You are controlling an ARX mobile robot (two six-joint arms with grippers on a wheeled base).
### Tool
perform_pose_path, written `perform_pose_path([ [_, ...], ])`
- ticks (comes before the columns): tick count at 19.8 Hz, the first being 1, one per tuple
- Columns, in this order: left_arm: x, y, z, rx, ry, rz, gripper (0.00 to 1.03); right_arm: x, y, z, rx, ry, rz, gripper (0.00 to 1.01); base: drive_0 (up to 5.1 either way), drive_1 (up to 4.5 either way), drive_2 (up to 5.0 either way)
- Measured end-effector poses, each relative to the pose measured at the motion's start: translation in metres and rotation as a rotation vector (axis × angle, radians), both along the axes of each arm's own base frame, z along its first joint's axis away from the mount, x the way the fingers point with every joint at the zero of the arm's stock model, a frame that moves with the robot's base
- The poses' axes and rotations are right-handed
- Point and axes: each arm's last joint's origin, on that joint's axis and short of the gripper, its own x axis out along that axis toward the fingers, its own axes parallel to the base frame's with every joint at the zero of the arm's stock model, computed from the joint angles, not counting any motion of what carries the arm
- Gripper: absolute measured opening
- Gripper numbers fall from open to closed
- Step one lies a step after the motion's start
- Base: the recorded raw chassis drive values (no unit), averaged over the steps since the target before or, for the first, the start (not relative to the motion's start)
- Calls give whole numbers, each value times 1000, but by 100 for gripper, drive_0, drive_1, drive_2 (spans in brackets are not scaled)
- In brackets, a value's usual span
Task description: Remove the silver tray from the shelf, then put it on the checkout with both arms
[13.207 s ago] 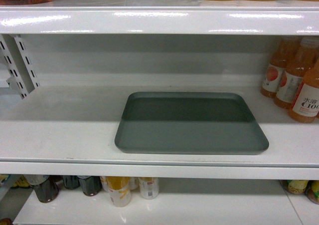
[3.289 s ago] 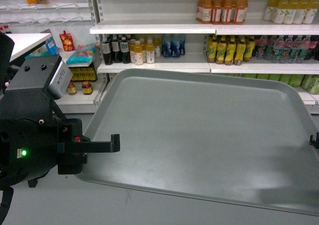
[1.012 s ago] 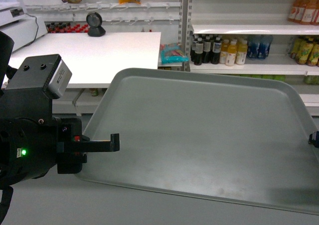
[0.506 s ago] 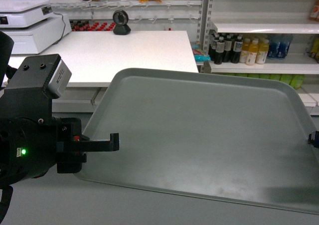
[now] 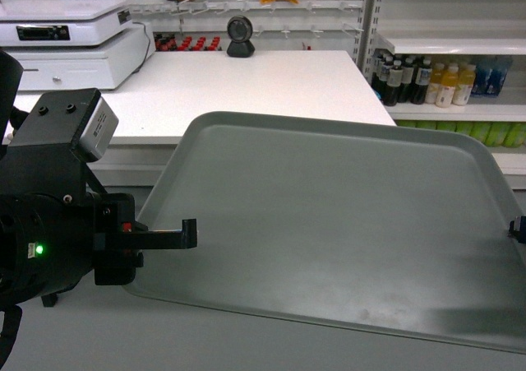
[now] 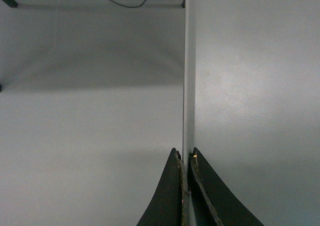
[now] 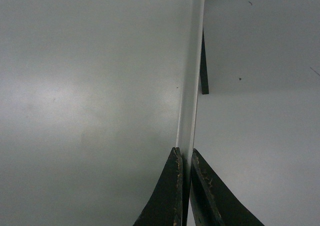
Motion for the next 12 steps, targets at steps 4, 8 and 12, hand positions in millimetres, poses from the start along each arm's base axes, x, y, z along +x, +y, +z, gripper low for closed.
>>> perform_pose_path([
  [4,0,1,0,2,5,3,2,0,1,0,0,3,2,3,-196,102,102],
  [8,0,2,-1,3,8,5,2,-1,1,0,1,7,6,3,-20,273,-312],
  [12,0,1,-1,2,3,4,2,-1,1,0,1,2,5,3,-2,394,-397],
])
